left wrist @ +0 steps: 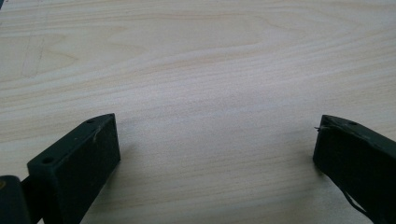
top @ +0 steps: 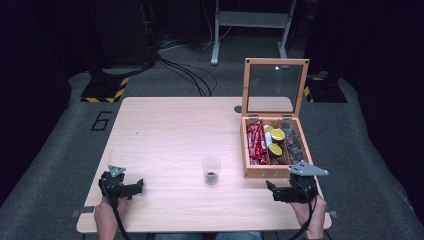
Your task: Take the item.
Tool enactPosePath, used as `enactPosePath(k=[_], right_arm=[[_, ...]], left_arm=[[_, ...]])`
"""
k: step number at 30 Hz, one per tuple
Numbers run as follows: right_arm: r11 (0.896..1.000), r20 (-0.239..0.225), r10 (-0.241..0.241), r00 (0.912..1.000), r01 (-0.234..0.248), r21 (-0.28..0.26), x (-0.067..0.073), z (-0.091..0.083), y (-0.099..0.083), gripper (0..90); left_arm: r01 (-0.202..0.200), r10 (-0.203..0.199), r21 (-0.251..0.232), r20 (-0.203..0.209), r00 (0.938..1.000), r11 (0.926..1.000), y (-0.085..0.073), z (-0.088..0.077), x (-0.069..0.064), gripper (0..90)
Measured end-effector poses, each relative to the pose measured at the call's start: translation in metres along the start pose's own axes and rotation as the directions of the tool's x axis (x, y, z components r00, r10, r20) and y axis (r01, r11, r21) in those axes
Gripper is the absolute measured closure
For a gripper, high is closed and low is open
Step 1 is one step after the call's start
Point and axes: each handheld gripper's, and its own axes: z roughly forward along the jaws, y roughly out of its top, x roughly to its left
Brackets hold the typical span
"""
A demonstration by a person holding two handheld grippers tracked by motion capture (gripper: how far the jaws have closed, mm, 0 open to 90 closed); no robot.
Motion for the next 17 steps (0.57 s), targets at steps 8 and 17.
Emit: enactPosePath(k=[8, 17], right_arm=[[0.989, 0.063, 0.123, 0.9904, -0.128, 0.076, -0.039, 0.02, -0.06, 3.7], [0.98, 0.12, 0.11, 0.9867, -0.128, 0.152, -0.053, 0.052, -0.092, 0.0]], left_arm=[[-0.001, 0.001, 0.0, -0.001, 1.0, 1.0, 0.0, 0.0, 0.0, 0.3], [0.0, 0.0, 0.001, -0.001, 1.0, 1.0, 0.0, 0.0, 0.0, 0.3]])
